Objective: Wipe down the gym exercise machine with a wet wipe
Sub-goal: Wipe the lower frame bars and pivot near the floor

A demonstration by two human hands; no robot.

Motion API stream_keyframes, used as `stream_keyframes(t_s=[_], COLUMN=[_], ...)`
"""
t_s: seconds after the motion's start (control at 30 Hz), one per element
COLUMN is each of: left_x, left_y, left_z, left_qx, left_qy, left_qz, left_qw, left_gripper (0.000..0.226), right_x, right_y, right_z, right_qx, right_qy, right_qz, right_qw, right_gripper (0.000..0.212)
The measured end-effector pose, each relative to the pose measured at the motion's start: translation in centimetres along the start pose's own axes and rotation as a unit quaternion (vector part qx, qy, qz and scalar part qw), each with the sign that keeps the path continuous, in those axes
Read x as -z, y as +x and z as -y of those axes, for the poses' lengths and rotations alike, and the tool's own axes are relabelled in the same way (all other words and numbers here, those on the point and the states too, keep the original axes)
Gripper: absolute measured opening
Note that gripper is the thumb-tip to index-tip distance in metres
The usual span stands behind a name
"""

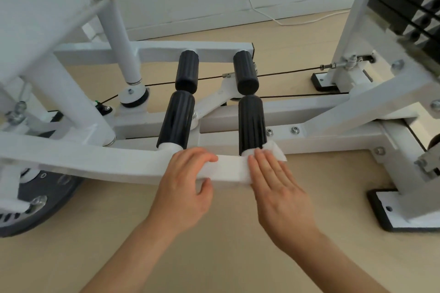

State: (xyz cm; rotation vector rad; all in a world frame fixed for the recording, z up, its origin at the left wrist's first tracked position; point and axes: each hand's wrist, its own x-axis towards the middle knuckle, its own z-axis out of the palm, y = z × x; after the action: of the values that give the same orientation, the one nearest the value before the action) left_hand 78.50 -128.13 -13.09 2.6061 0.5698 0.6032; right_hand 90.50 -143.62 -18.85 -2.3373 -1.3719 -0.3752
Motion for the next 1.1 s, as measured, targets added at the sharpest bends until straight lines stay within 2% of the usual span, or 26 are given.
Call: stream_keyframes(t_s=[0.07,0.13,0.2,0.23,0.3,0.4,0.5,0.57,0.6,0.67,0.73,0.8,0.83,0.93,1.03,1.1], left_x=[0.0,0.3,0.9,1.2,1.5,1.5,2.0,2.8,3.2,4.0,4.4,4.4,4.3,3.9,3.4,3.0], left_y=[-0.1,-0.4,-1.0,-1.5,-2.3,-3.1,-2.7,-2.4,-2.2,-2.0,-1.9,-1.8,-1.8,-1.5,-0.8,-0.3], left_z=[-0.6,-1.2,-1.7,-1.8,-2.2,-3.1,-3.1,-2.8,-2.6,-2.4,-2.2,-2.2,-2.1,-2.0,-1.8,-1.4], left_qx=[-0.009,0.005,0.074,0.121,0.198,0.202,0.187,0.221,0.242,0.278,0.294,0.314,0.323,0.342,0.299,0.267], left_qy=[-0.014,-0.032,-0.048,-0.063,-0.124,-0.219,-0.217,-0.236,-0.256,-0.32,-0.382,-0.424,-0.43,-0.381,-0.244,-0.15], left_qz=[-0.001,-0.038,-0.114,-0.143,-0.125,-0.02,0.003,0.013,0.029,0.067,0.086,0.073,0.055,-0.013,-0.029,-0.044], left_qw=[1.0,0.999,0.99,0.98,0.964,0.954,0.958,0.946,0.935,0.903,0.872,0.847,0.841,0.859,0.922,0.951], left_gripper=[0.041,0.039,0.027,0.022,0.026,0.05,0.053,0.051,0.049,0.042,0.029,0.018,0.016,0.01,0.013,0.014], right_x=[-0.4,-0.9,-1.0,-0.6,0.9,2.9,3.6,3.9,4.1,4.7,5.1,4.9,4.5,3.3,3.2,3.4], right_y=[0.6,1.6,2.7,3.0,3.2,3.7,4.2,4.4,4.6,5.0,5.4,5.8,6.0,6.9,7.2,6.7], right_z=[2.3,4.8,6.0,6.3,6.4,6.1,5.3,4.9,4.8,4.5,4.2,3.8,3.6,2.6,1.3,1.1], right_qx=[-0.01,0.031,0.045,0.015,-0.1,-0.252,-0.309,-0.319,-0.315,-0.293,-0.272,-0.265,-0.27,-0.302,-0.31,-0.301], right_qy=[0.024,0.118,0.264,0.328,0.444,0.588,0.672,0.705,0.707,0.699,0.684,0.665,0.644,0.516,0.369,0.246], right_qz=[0.01,0.022,0.02,0.018,0.003,0.016,0.062,0.093,0.105,0.137,0.178,0.198,0.185,0.089,0.027,-0.008], right_qw=[1.0,0.992,0.963,0.944,0.89,0.768,0.67,0.627,0.624,0.638,0.653,0.669,0.691,0.797,0.876,0.921], right_gripper=[0.06,0.056,0.057,0.059,0.051,0.024,0.005,0.019,0.022,0.02,0.028,0.035,0.037,0.034,0.033,0.029])
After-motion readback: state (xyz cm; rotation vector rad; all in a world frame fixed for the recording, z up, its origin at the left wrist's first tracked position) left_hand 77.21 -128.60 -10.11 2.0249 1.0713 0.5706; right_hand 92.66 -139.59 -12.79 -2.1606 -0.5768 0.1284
